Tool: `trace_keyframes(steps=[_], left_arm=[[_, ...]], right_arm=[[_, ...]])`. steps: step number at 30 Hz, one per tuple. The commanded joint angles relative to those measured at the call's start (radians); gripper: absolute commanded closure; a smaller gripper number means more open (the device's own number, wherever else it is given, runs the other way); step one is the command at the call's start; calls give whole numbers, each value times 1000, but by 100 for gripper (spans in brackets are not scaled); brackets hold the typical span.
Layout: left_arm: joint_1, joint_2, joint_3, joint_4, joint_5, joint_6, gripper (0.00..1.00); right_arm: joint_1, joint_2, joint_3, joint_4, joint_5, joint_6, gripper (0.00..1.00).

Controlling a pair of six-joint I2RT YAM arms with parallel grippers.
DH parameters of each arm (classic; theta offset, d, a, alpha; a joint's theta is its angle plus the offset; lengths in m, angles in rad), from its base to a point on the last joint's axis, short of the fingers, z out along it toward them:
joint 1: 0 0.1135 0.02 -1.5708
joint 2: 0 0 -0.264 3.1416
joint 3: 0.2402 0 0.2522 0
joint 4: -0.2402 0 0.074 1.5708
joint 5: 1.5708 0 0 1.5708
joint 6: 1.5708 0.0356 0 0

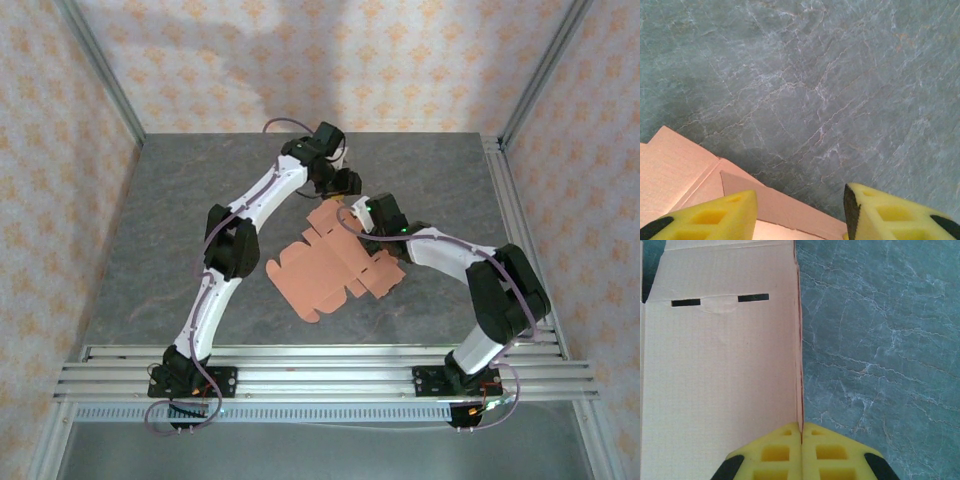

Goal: Fold the paper box

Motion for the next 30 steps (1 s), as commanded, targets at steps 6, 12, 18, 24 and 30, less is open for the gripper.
trace_keyframes(steps=[6, 12, 18, 24, 30], left_arm=[[-32, -58, -81, -40, -14, 3, 51], [-48, -79, -113, -51, -45, -4, 50], [-57, -112, -177, -10, -42, -88, 51], [-70, -111, -200, 11, -34, -167, 53], [-79, -92, -207, 55, -6, -212, 53]], right_arm=[[8, 28, 47, -34, 40, -32, 100], [10, 36, 58, -40, 46, -33, 100], [10, 37, 60, -39, 52, -40, 100], [13, 41, 63, -38, 52, -46, 100], [23, 43, 71, -45, 44, -52, 100]])
